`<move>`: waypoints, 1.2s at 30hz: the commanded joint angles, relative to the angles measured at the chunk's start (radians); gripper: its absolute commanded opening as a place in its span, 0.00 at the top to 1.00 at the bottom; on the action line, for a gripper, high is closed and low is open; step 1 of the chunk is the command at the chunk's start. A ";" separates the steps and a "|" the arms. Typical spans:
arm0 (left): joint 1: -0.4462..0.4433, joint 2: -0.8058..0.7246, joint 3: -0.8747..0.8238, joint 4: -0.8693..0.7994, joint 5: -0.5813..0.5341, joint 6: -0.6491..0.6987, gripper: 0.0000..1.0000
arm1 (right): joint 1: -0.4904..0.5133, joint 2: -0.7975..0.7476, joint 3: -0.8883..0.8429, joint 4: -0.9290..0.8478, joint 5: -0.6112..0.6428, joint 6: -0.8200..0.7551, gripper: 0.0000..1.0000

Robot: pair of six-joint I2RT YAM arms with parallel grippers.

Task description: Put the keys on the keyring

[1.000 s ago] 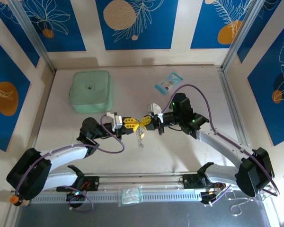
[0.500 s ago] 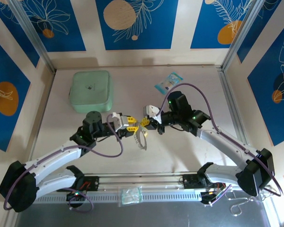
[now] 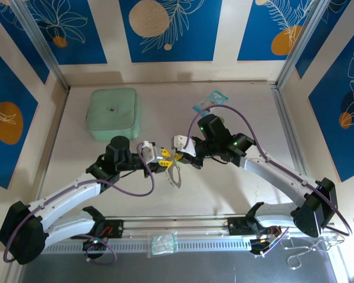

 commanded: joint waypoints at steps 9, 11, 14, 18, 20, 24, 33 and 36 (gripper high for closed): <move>-0.020 0.056 0.046 -0.017 -0.029 0.004 0.82 | 0.024 -0.010 0.044 -0.029 -0.027 -0.008 1.00; -0.022 0.059 0.045 0.004 -0.028 0.001 0.83 | 0.026 -0.011 0.043 -0.037 -0.008 -0.013 1.00; -0.023 0.059 0.045 0.023 -0.026 -0.007 0.78 | 0.026 -0.009 0.038 -0.035 0.027 -0.011 1.00; -0.023 0.056 0.045 0.017 -0.037 -0.006 0.73 | 0.025 -0.002 0.034 -0.044 0.025 -0.006 1.00; -0.023 0.053 0.038 0.016 -0.038 -0.001 0.80 | 0.025 0.000 0.026 -0.036 0.022 -0.003 1.00; -0.024 0.059 0.036 -0.001 -0.059 0.009 0.90 | 0.025 -0.004 0.021 -0.024 0.000 -0.001 1.00; -0.024 0.046 0.004 0.087 -0.074 -0.037 1.00 | -0.047 -0.129 -0.112 0.167 -0.096 0.077 0.63; -0.024 0.042 -0.035 0.191 -0.079 -0.128 1.00 | -0.054 -0.176 -0.183 0.227 -0.065 0.073 0.63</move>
